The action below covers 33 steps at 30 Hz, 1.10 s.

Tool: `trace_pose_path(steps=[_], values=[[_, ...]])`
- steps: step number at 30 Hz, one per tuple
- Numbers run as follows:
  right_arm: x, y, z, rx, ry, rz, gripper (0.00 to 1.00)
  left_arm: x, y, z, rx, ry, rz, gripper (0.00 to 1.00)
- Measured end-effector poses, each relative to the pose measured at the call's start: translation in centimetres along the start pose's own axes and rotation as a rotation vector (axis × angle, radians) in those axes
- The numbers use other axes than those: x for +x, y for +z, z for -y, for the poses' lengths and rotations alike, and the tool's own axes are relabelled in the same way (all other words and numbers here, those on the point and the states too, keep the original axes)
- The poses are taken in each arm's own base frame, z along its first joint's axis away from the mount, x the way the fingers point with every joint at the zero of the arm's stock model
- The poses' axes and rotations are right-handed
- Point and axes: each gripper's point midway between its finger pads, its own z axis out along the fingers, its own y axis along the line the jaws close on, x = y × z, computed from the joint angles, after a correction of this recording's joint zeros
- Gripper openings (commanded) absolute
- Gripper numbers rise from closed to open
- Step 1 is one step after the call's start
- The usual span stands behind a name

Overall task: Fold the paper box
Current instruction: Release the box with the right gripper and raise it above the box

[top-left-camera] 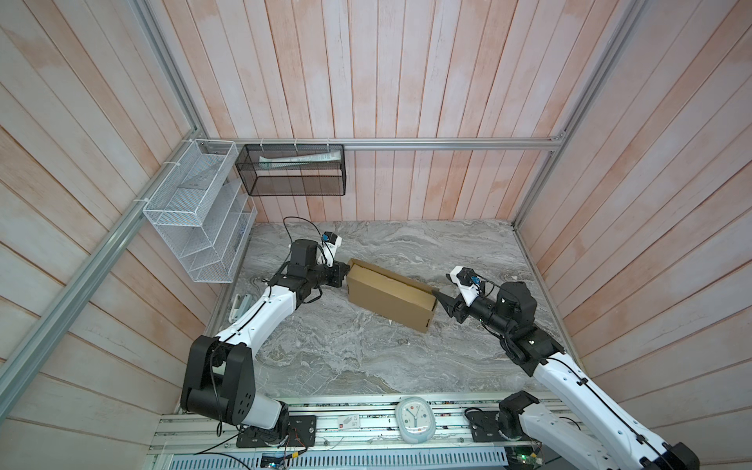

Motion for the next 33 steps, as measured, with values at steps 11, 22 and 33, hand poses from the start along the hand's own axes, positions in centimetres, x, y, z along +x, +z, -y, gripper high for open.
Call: trace_pose_path(steps=[11, 22, 33], values=[[-0.9, -0.6, 0.9, 0.059, 0.224, -0.104, 0.32, -0.1, -0.1, 0.1, -0.001, -0.008, -0.005, 0.0], [2.1, -0.2, -1.2, 0.056, 0.427, -0.248, 0.31, -0.1, -0.1, 0.1, -0.001, -0.011, -0.011, 0.01], [5.1, 0.5, -1.4, 0.087, 0.526, -0.325, 0.33, -0.2, 0.1, 0.0, 0.0, -0.013, -0.014, 0.0]])
